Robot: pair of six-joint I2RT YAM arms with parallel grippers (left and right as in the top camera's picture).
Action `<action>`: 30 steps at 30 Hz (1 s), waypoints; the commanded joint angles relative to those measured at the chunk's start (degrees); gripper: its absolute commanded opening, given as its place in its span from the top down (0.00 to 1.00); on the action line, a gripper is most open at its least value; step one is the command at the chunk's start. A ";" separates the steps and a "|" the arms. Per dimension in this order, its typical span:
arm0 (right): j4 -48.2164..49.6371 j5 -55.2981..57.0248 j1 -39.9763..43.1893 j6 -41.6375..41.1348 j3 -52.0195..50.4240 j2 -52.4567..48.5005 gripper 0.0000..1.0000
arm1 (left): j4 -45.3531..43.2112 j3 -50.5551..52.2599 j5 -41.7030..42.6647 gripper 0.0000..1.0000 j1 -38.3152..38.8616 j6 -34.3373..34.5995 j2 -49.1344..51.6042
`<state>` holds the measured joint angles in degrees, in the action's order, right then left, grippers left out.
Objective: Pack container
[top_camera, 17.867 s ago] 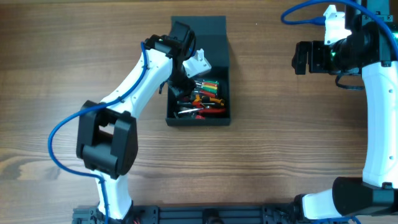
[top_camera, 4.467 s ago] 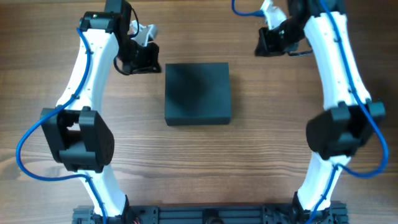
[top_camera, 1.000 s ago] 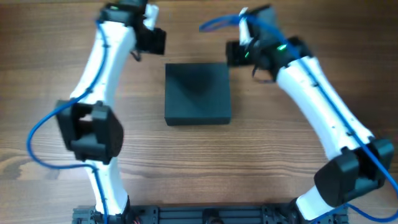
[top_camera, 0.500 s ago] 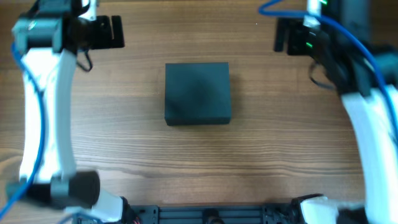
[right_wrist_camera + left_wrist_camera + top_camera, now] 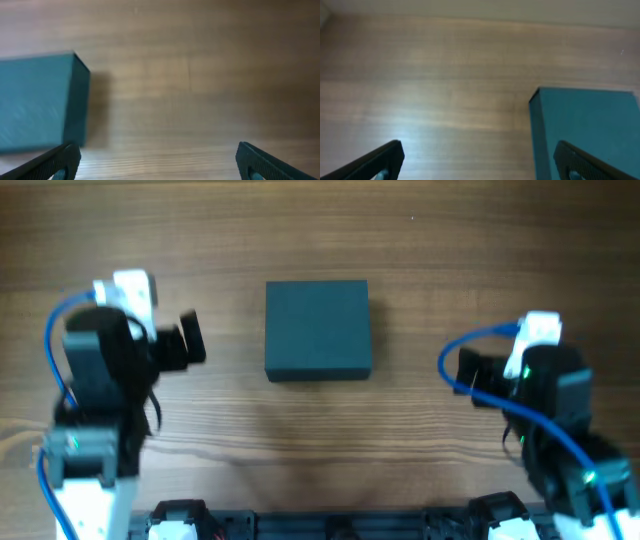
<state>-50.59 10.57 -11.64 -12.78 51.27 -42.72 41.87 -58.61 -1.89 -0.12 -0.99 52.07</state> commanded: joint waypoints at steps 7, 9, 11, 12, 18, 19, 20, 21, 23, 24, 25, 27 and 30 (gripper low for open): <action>5.97 -0.35 -0.17 2.27 -5.97 9.84 0.00 | -3.04 9.11 -0.59 0.00 -0.04 0.13 -12.26; 6.62 -1.38 -0.17 2.32 -5.97 9.84 0.00 | -3.04 9.11 -0.59 0.00 -0.04 0.13 -12.15; 6.88 -1.70 -0.17 2.27 -5.97 9.84 0.00 | -3.02 9.11 -0.59 0.00 -0.04 0.13 -12.17; 6.95 -1.79 -0.17 2.32 -5.97 9.84 0.00 | -3.02 9.11 -0.59 0.00 -0.04 0.13 -12.17; 6.84 -5.95 -0.17 2.10 -5.97 9.84 0.00 | -3.02 9.11 -0.59 0.00 -0.04 0.13 -12.17; 6.86 -8.13 -0.17 2.08 -5.97 9.84 0.00 | -3.02 9.11 -0.59 0.00 -0.04 0.13 -12.17; 6.86 -11.30 -0.17 2.08 -5.97 9.84 0.00 | -3.02 9.11 -0.59 0.00 -0.04 0.13 -12.15; 6.86 -13.55 -0.17 2.10 -5.97 9.84 0.00 | -3.02 9.11 -0.57 0.00 -0.04 0.13 -12.17; 7.08 -14.43 -0.17 2.32 -5.97 9.84 0.00 | -3.02 9.11 -0.59 0.00 -0.04 0.13 -12.17; 6.99 -12.96 -0.17 2.32 -5.97 9.81 0.00 | -3.02 9.11 -0.59 0.00 -0.04 0.13 -12.17; 7.06 -10.45 -0.17 2.32 -5.97 9.84 0.00 | -3.02 9.11 -0.59 0.00 -0.04 0.13 -12.17; 6.88 -8.63 -0.17 3.17 -5.97 9.81 0.00 | -3.02 9.11 -0.59 0.00 -0.04 0.13 -12.17; 7.72 -7.37 -0.17 6.60 -5.99 9.84 0.00 | -3.02 9.11 -0.59 0.00 -0.04 0.15 -12.17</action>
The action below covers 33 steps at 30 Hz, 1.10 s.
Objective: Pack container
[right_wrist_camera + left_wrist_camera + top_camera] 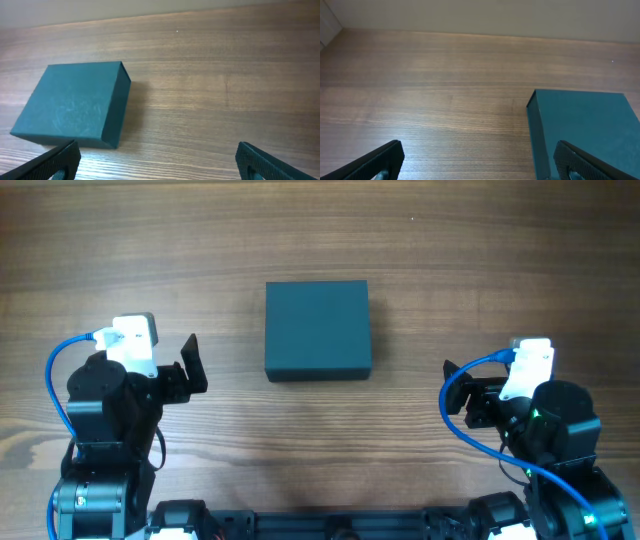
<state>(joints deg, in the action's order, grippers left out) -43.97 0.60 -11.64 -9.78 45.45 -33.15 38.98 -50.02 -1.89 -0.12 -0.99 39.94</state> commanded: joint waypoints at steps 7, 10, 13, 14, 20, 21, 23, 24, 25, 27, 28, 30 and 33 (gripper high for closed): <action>5.49 5.31 0.70 6.03 -1.18 5.33 0.00 | -0.13 0.52 -0.59 0.00 -0.04 0.13 -0.04; 7.15 4.09 1.79 6.86 -4.37 13.79 0.00 | -0.13 0.52 -0.57 0.00 -0.04 0.13 -0.04; 7.45 4.07 2.25 6.73 -8.63 22.18 0.00 | -0.13 0.52 -0.59 0.00 -0.04 0.13 -0.04; 7.87 4.09 2.36 6.56 -10.51 25.09 0.00 | -0.13 0.52 -0.59 0.00 -0.04 0.13 -0.04; 22.38 4.11 3.91 6.56 -24.63 32.44 0.00 | -0.13 0.52 -0.59 0.00 -0.04 0.13 -0.04; 24.22 4.39 3.91 6.60 -26.21 32.59 0.00 | -0.13 0.52 -0.59 0.00 -0.04 0.13 -0.04; 28.20 5.73 4.13 6.58 -30.08 33.00 0.00 | -0.13 0.52 -0.59 0.00 -0.04 0.13 -0.04; 29.68 6.12 4.17 6.62 -31.76 33.00 0.00 | -0.13 0.52 -0.57 0.00 -0.04 0.13 -0.04; 30.71 6.32 4.24 6.62 -32.94 33.00 0.00 | -0.13 0.52 -0.59 0.00 -0.04 0.13 -0.04; 32.70 7.17 4.28 6.62 -35.74 33.00 0.00 | -0.13 0.52 -0.59 0.00 -0.04 0.13 -0.04; 33.79 7.15 4.37 6.78 -37.22 33.00 0.00 | -0.13 0.52 -0.59 0.00 -0.04 0.13 -0.04; 34.29 6.93 4.61 6.62 -38.95 33.00 0.00 | -0.13 0.52 -0.59 0.00 -0.04 0.13 -0.04; 34.10 6.49 5.18 7.08 -41.05 33.00 0.00 | -0.13 0.52 -0.59 0.00 -0.04 0.13 -0.04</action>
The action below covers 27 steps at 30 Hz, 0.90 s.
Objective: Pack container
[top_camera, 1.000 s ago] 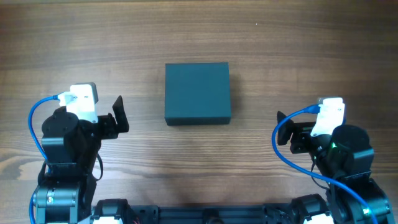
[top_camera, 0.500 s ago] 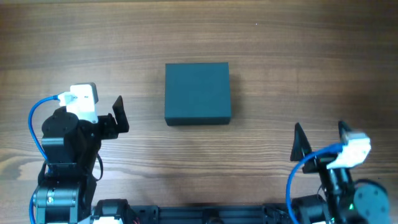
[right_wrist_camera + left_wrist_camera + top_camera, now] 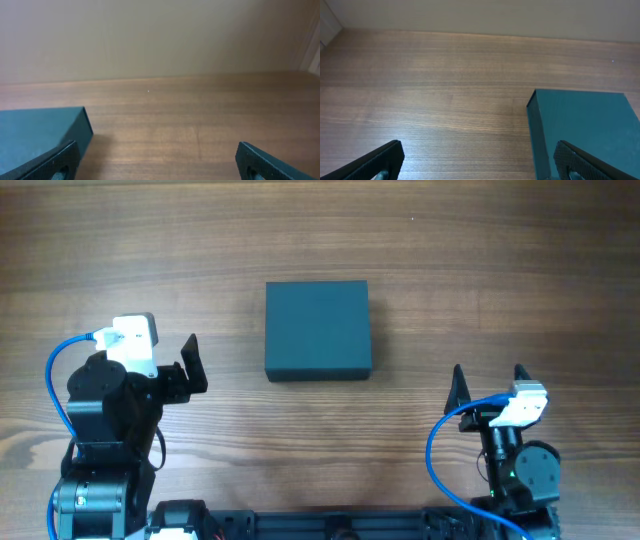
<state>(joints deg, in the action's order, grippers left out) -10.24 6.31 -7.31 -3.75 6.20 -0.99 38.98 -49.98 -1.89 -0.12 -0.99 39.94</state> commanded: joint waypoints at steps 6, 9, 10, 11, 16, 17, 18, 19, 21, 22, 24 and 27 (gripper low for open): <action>-0.07 -0.98 1.51 4.20 -1.73 0.85 0.00 | -0.13 0.48 -0.59 0.00 -0.04 0.13 -0.04; -0.07 -0.96 1.51 3.74 -1.73 0.85 0.00 | -0.13 0.48 -0.57 0.00 -0.04 0.15 -0.04; -0.04 -0.96 1.51 3.76 -1.73 0.85 0.00 | -0.13 0.48 -0.59 0.00 -0.04 0.13 -0.04; -0.04 -0.96 1.51 3.76 -1.73 0.85 0.00 | -0.13 0.48 -0.59 0.00 -0.04 0.13 -0.04; -0.04 -1.05 1.51 3.54 -1.73 0.85 0.00 | -0.13 0.48 -0.59 0.00 -0.04 0.13 -0.04; 0.04 -1.20 1.51 3.56 -1.70 0.85 0.00 | -0.13 0.48 -0.59 0.00 -0.04 0.13 -0.04; 0.20 -1.18 1.51 3.58 -1.70 0.85 0.00 | -0.13 0.48 -0.57 0.00 -0.04 0.13 -0.04; 0.20 -1.18 1.51 3.56 -1.70 0.85 0.00 | -0.13 0.48 -0.59 0.00 -0.04 0.13 -0.04; 0.20 -1.18 1.51 3.58 -1.70 0.85 0.00 | -0.13 0.48 -0.57 0.00 -0.04 0.13 -0.04; 0.20 -1.18 1.51 3.58 -1.70 0.85 0.00 | -0.13 0.48 -0.59 0.00 -0.04 0.13 -0.04; 0.20 -1.18 1.51 3.58 -1.73 0.85 0.00 | -0.13 0.48 -0.59 0.00 -0.04 0.13 -0.04; 0.20 -1.18 1.51 3.58 -1.70 0.85 0.00 | -0.13 0.48 -0.59 0.00 -0.04 0.13 -0.04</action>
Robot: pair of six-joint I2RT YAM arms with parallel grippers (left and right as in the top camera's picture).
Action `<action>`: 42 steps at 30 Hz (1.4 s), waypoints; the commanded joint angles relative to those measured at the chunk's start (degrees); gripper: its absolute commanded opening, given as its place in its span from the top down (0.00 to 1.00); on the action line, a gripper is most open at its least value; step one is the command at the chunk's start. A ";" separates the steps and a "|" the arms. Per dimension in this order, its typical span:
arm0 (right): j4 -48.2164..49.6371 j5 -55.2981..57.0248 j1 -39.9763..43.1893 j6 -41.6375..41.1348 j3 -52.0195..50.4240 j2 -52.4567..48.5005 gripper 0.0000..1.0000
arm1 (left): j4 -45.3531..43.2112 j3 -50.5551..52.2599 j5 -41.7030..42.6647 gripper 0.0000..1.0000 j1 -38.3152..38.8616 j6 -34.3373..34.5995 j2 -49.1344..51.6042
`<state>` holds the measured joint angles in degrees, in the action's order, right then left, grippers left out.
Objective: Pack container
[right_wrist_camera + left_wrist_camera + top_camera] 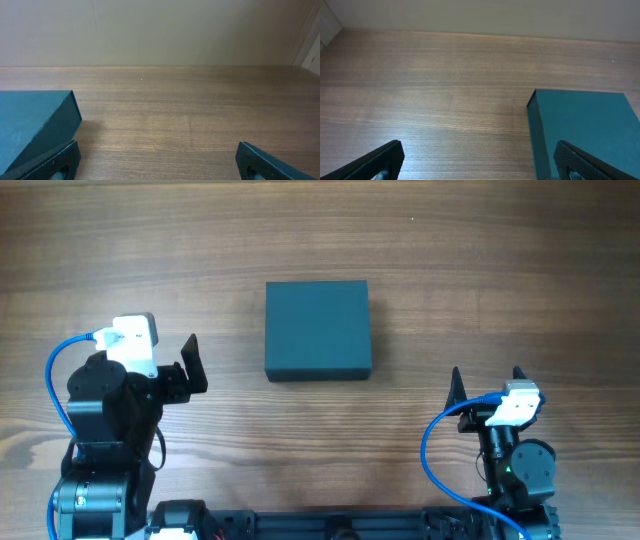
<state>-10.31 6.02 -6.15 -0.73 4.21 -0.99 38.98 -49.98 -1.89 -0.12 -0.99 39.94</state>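
A closed dark teal box [318, 330] lies flat in the middle of the wooden table; its left part shows in the left wrist view [585, 125] and its right corner in the right wrist view [35, 125]. My left gripper [190, 360] is open, to the left of the box and clear of it, with nothing between its fingers [380, 160]. My right gripper [485, 380] is open too, near the front right and below the box, its fingers [265, 160] holding nothing.
The wooden table [480, 250] runs wide around the box. A pale wall [160, 30] rises behind the far edge. The arm bases and blue cables [60, 380] sit along the front edge.
The right arm has settled slightly lower at the front right, and its view of the box has shifted a little. The left arm and the box have not moved.
Both arms stood beside the closed box, open, one on each side. Then both had drawn back toward the front edge. Later the right arm had folded lower at the front right, where it remains. The box stayed put throughout.
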 commanded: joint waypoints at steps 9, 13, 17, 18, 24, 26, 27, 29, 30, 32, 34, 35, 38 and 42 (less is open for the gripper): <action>0.26 -0.90 0.35 0.55 0.26 0.85 0.00 | -0.13 0.48 -0.59 0.00 -0.04 0.13 -0.04; 0.26 -0.90 0.35 0.57 0.26 0.85 0.00 | -0.13 0.48 -0.57 0.00 -0.04 0.13 -0.04; 0.26 -0.90 0.35 0.57 0.28 0.85 0.00 | -0.13 0.48 -0.59 0.00 -0.04 0.13 -0.04; 0.26 -0.90 0.35 0.57 0.26 0.85 0.00 | -0.13 0.48 -0.57 0.00 -0.04 0.13 -0.04; 0.26 -0.90 0.35 0.57 0.26 0.85 0.00 | 7.43 0.48 -0.44 0.00 -0.04 0.17 -5.18; 0.26 -0.90 0.35 0.57 0.26 0.85 0.00 | 11.47 0.68 1.20 0.00 -0.04 0.15 -8.85; 0.26 -0.90 0.35 0.59 0.26 0.85 0.00 | 13.60 1.20 2.21 0.00 -0.04 0.15 -11.15; 0.26 -0.90 0.35 0.57 0.28 0.85 0.00 | 16.31 3.72 4.31 0.00 -0.04 0.17 -16.17; 0.26 -0.90 0.35 0.57 0.28 0.85 0.00 | 16.09 5.99 5.95 0.00 -0.04 0.20 -19.12; 0.26 -0.90 0.35 0.57 0.26 0.85 0.00 | 14.34 10.49 8.00 0.00 -0.02 0.31 -23.61; 0.26 -0.90 0.35 0.55 0.28 0.85 0.00 | 9.81 16.35 8.57 0.00 0.00 2.03 -27.78; 0.26 -0.90 0.35 0.57 0.26 0.85 0.00 | 5.99 20.24 8.76 0.00 0.00 3.10 -30.14; 0.26 -0.90 0.35 0.57 0.26 0.85 0.00 | -5.14 28.52 9.62 0.00 0.00 3.19 -34.86; 0.26 -0.90 0.35 0.57 0.26 0.85 0.00 | -22.36 37.11 8.70 0.00 0.00 2.73 -38.58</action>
<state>-10.28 5.58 -6.09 -0.73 4.21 -0.89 24.53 -18.02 6.09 -0.12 1.19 4.45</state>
